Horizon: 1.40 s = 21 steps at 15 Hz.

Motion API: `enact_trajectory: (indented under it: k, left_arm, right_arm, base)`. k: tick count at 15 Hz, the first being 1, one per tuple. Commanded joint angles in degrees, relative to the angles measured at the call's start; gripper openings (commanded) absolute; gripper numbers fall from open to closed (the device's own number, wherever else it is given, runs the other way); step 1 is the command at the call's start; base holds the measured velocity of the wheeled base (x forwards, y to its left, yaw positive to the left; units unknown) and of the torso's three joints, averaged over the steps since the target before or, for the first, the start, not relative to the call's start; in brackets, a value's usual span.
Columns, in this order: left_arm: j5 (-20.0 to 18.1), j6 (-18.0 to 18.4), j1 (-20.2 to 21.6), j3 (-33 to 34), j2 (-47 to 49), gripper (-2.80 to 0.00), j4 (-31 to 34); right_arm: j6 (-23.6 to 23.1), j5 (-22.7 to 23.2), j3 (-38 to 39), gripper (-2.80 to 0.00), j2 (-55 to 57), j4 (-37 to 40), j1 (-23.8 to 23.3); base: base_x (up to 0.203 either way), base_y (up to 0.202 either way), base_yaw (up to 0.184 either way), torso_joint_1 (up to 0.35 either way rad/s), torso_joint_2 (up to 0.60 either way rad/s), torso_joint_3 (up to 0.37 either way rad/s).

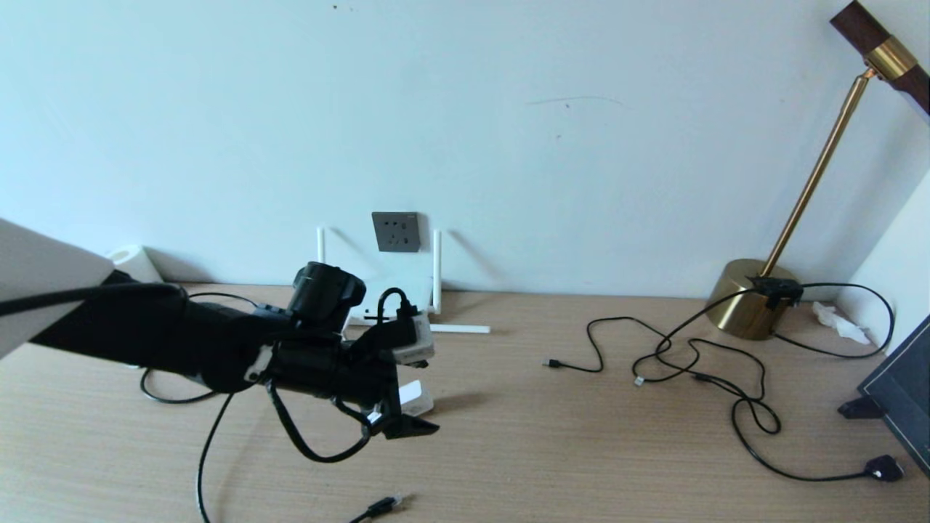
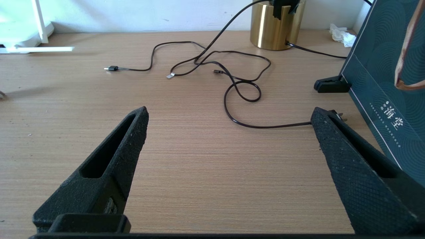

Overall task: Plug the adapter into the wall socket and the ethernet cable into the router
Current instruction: Pick up plug

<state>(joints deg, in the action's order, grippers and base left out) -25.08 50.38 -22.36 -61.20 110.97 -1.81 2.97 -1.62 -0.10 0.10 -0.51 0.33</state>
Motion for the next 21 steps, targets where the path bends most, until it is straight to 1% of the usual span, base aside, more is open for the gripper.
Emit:
enact_trajectory:
  k: [1, 2, 3, 5, 7, 10, 13, 14, 16, 18, 21]
  left_arm:
    - [1.6, 3.2, 1.1, -6.0, -0.1, 0.0, 10.5]
    - [2.4, 6.4, 1.8, -8.2, 0.3, 0.0, 15.2]
    - [3.1, 9.7, 2.6, -9.2, 0.6, 0.0, 18.1]
    - [6.0, 12.1, 3.5, -9.6, 2.1, 0.0, 18.7]
    - [6.7, 12.4, 4.0, -11.9, 3.5, 0.0, 19.3]
    - [7.1, 12.2, 4.1, -16.4, 5.0, 0.0, 23.7]
    - [7.6, 11.4, 4.0, -19.5, 8.3, 0.0, 24.6]
    - [8.7, 10.4, 3.6, -19.6, 8.9, 0.0, 24.7]
    - [9.5, 8.1, 2.5, -19.8, 10.4, 0.0, 24.2]
    - [11.0, 5.5, 1.4, -21.8, 12.0, 0.0, 24.5]
    - [11.2, 4.3, 0.3, -22.7, 12.9, 0.0, 24.7]
  right_arm:
    - [0.0, 0.0, 0.0, 0.0, 0.1, 0.0, 0.1]
    - [0.0, 0.0, 0.0, 0.0, 0.1, 0.0, 0.0]
    - [0.1, 0.0, 0.0, 0.0, 0.1, 0.0, 0.0]
    - [0.0, 0.0, 0.0, 0.0, 0.1, 0.0, 0.0]
    - [0.0, 0.0, 0.0, 0.0, 0.1, 0.0, 0.0]
    - [0.1, 0.0, 0.0, 0.0, 0.1, 0.0, 0.0]
    - [0.1, 0.0, 0.0, 0.0, 0.1, 0.0, 0.0]
    - [0.1, 0.0, 0.0, 0.0, 0.1, 0.0, 0.0]
    - [0.0, 0.0, 0.0, 0.0, 0.1, 0.0, 0.0]
    - [0.1, 0.0, 0.0, 0.0, 0.1, 0.0, 0.0]
    - [0.1, 0.0, 0.0, 0.0, 0.1, 0.0, 0.0]
  base:
    - [0.0, 0.0, 0.0, 0.0, 0.0, 0.0]
    - [0.0, 0.0, 0.0, 0.0, 0.0, 0.0]
    - [0.0, 0.0, 0.0, 0.0, 0.0, 0.0]
    - [0.0, 0.0, 0.0, 0.0, 0.0, 0.0]
    - [0.0, 0.0, 0.0, 0.0, 0.0, 0.0]
    - [0.0, 0.0, 0.0, 0.0, 0.0, 0.0]
    - [0.0, 0.0, 0.0, 0.0, 0.0, 0.0]
    - [0.0, 0.0, 0.0, 0.0, 0.0, 0.0]
    - [0.0, 0.0, 0.0, 0.0, 0.0, 0.0]
    - [0.0, 0.0, 0.0, 0.0, 0.0, 0.0]
    - [0.0, 0.0, 0.0, 0.0, 0.0, 0.0]
